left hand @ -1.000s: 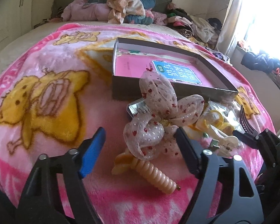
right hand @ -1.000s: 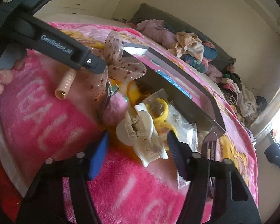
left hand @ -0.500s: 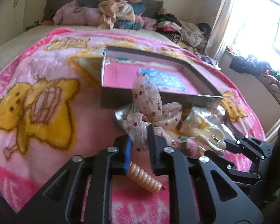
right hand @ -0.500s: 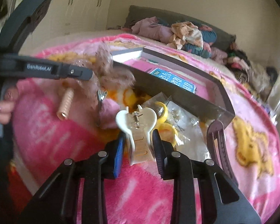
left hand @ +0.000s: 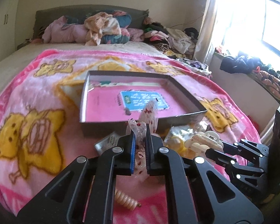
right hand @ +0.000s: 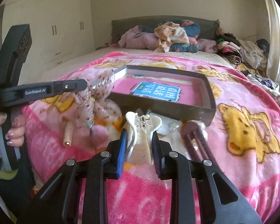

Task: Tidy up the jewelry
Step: 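Carry the bow clip and white claw clip into the grey box and release both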

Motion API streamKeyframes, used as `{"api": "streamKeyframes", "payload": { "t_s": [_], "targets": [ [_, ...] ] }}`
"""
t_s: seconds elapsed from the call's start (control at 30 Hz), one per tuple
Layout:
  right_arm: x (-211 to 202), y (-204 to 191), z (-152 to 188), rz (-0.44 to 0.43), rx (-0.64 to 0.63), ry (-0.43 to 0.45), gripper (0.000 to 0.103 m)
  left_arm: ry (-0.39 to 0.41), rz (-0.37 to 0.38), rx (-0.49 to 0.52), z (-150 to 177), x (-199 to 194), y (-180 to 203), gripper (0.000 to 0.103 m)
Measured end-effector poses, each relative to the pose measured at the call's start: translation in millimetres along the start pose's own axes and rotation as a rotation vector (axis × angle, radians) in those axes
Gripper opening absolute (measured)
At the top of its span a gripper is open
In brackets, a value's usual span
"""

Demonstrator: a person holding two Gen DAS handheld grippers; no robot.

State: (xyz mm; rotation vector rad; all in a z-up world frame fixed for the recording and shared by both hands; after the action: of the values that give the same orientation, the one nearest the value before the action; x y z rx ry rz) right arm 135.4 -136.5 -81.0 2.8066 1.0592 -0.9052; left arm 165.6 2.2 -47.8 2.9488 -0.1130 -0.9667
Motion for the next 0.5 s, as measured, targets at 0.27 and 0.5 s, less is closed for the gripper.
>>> {"api": "streamKeyframes", "payload": {
  "t_s": [0.27,0.5],
  "targets": [
    [-10,27,-19,0.023,0.061,0.055,0.024,0.05,0.03,0.018,-27,3,21,0.002],
    [-19,52,-41,0.086,0.063,0.099,0.023,0.079,0.032,0.019,-54,16,33,0.002]
  ]
}}
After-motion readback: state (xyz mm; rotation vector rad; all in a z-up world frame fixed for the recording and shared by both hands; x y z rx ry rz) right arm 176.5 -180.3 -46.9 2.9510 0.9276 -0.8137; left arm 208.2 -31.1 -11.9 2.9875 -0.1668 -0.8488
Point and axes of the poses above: each gripper's, at about its wrist camera, not at the fingertips, and x roughly the way its jaws point, y to its right, z to its underside, the point moved 7 cm from there along x, roughly the way its jaws point, and after that the axes turned 13 degrees about -z, right-handed, at the moved point
